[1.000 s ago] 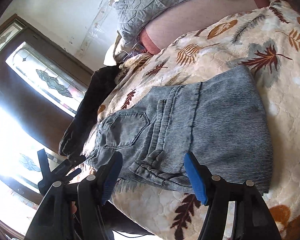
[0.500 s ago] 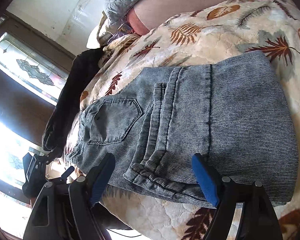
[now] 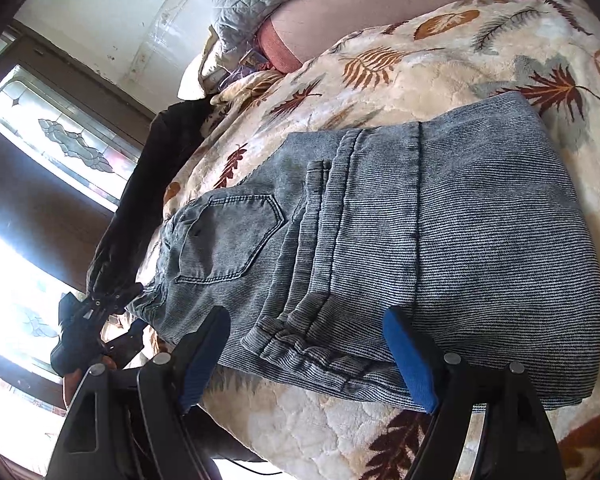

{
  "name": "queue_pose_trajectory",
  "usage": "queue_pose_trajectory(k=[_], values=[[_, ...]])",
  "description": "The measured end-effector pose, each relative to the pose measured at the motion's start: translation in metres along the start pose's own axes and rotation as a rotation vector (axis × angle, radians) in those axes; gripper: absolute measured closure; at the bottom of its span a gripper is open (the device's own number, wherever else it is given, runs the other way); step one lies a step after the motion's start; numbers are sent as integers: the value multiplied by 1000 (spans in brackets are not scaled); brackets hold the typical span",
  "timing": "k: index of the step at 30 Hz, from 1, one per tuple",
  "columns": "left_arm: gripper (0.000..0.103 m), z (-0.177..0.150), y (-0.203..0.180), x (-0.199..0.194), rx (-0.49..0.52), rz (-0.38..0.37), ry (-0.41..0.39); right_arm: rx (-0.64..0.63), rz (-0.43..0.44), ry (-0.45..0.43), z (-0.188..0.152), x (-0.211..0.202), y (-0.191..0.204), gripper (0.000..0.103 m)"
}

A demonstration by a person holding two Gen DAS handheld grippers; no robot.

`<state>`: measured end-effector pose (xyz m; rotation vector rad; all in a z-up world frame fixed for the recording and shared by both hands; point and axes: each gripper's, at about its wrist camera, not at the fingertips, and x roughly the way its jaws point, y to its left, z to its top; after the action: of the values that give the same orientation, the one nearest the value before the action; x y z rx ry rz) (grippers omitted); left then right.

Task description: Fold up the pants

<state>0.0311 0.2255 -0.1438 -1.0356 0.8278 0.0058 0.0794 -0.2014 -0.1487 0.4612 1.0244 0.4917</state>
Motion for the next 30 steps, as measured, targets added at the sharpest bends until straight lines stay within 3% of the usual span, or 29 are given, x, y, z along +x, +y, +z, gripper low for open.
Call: queue_pose_trajectory(k=[4,6,11,13,16,19,22,27,30], values=[[69,0,11,10,-32,0,17,4,-9,14,2,0,1,22],[78,0,9,11,-5,8,13,2,-12,21,6,-3,8,21],[84,0,6,10,21,9,-3,-69,46,33,27,1,52,21],[84,0,7,9,25,6,-4,-84,84,83,43,19,72,21],[84,-2,8,6,49,6,-9,-52,211,176,70,61,101,21],[84,-3,6,4,77,10,-20,60,261,271,90,117,112,21],[84,-2,6,3,83,0,-24,188,177,410,82,183,98,21],[84,0,9,2,83,-9,-18,189,219,350,89,164,111,20],[84,0,11,2,76,-12,-18,130,182,372,81,168,119,20]])
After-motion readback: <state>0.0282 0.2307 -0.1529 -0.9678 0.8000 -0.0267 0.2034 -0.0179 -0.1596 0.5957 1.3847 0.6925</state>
